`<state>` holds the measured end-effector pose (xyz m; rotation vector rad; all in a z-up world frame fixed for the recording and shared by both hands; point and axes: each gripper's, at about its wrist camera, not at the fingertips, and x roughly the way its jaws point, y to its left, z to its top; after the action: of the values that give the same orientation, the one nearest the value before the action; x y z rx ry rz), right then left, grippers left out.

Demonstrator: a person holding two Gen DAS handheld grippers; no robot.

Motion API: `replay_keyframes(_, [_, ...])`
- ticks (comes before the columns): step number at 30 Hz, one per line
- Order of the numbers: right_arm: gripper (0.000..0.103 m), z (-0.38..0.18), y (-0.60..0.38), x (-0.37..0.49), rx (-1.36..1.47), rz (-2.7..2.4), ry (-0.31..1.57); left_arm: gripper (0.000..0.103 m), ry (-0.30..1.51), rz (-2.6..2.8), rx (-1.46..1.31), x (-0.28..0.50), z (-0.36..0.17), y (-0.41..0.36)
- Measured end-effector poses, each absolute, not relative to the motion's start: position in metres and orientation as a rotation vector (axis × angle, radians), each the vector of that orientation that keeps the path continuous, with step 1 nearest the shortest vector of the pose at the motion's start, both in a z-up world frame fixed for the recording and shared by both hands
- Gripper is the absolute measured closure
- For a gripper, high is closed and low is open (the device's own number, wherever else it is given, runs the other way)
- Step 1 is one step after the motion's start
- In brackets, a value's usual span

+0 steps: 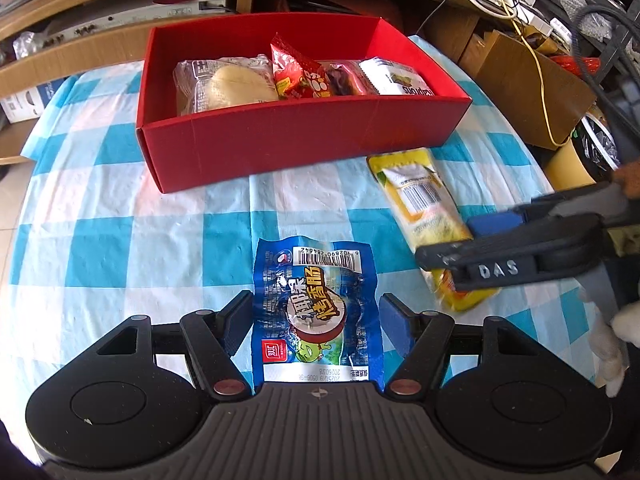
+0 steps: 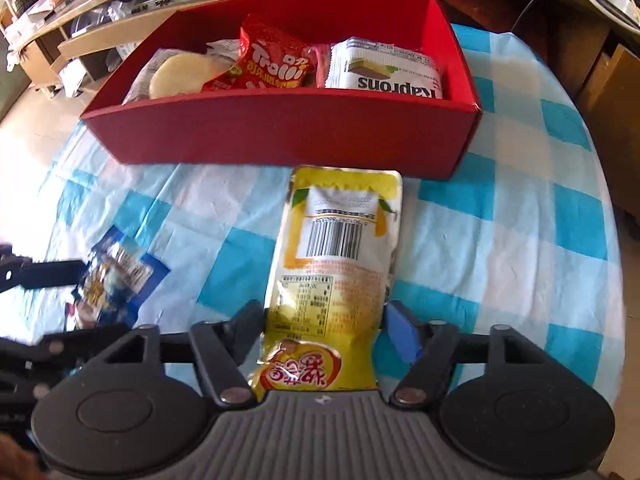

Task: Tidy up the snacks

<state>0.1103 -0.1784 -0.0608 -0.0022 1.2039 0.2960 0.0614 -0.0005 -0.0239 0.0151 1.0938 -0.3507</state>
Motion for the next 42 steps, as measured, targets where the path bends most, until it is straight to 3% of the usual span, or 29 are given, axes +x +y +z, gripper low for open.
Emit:
replay_keyframes(5, [0.061, -0.045, -0.189, 0.099, 0.051, 0.299, 1.191, 0.029, 1.079, -0.361, 0.014, 0.059, -0.019, -0.003])
replay_keyframes(7, [0.065, -0.042, -0.195, 0.095, 0.082, 0.301, 1.192, 0.029, 1.076, -0.363, 0.016, 0.058, -0.018, -0.003])
replay_keyframes(10, [0.063, -0.042, -0.199, 0.094, 0.101, 0.278, 1.214, 0.029, 1.074, -0.366, 0.014, 0.057, -0.017, -0.003])
replay_keyframes(12, [0.051, -0.045, -0.202, 0.092, 0.143, 0.256, 1.249, 0.029, 1.074, -0.366, 0.011, 0.056, -0.017, -0.003])
replay_keyframes(13, [0.040, -0.047, -0.202, 0.091, 0.158, 0.242, 1.264, 0.029, 1.074, -0.367, 0.010, 0.056, -0.017, -0.003])
replay_keyframes(20, [0.023, -0.053, -0.172, 0.092, 0.111, 0.259, 1.287, 0.029, 1.084, -0.356, 0.004, 0.057, -0.020, 0.002])
replay_keyframes(24, [0.027, -0.057, -0.154, 0.084, -0.053, 0.285, 1.252, 0.029, 1.096, -0.353, 0.001, 0.054, -0.023, 0.007])
replay_keyframes(28, [0.035, -0.052, -0.172, 0.081, 0.067, 0.323, 1.293, 0.029, 1.091, -0.356, -0.013, 0.052, -0.021, 0.012])
replay_keyframes(42, [0.037, -0.021, -0.212, 0.071, 0.436, 0.407, 1.218, 0.029, 1.063, -0.362, -0.039, 0.052, -0.012, 0.013])
